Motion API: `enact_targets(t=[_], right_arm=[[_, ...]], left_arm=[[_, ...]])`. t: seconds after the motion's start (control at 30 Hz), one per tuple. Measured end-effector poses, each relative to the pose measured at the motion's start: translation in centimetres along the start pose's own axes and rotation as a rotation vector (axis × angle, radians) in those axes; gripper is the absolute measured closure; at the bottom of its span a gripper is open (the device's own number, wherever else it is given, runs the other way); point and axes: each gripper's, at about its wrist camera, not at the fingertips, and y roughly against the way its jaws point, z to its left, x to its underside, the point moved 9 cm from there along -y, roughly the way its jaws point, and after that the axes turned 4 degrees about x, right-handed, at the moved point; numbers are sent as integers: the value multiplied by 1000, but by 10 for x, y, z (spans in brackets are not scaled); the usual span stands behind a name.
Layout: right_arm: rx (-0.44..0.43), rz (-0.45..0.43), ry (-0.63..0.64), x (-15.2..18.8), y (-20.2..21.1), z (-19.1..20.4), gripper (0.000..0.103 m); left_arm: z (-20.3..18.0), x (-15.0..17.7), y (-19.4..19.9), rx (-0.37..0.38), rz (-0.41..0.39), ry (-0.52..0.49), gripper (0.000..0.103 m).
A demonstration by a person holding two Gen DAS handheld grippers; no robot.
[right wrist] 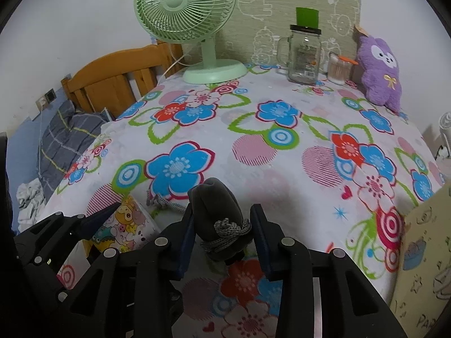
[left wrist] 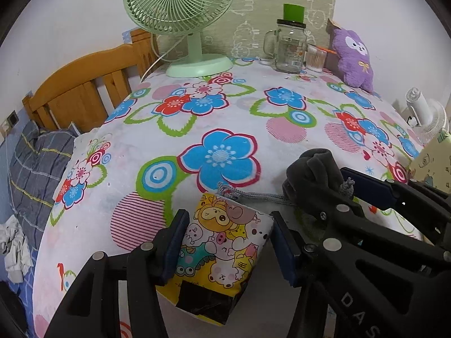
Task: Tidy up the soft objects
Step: 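Grasp the gray sock with the right gripper while the left holds the yellow pouch, then carry the yellow pouch with the left gripper while the right carries the gray sock to the yellow box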
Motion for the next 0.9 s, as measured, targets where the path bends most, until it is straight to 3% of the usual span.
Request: enact_targets(t=[0.9], right_arm=[[69,-116,-37,3,91,-37,63]], left_arm=[[-53,-8,71,34,-121,-35,44]])
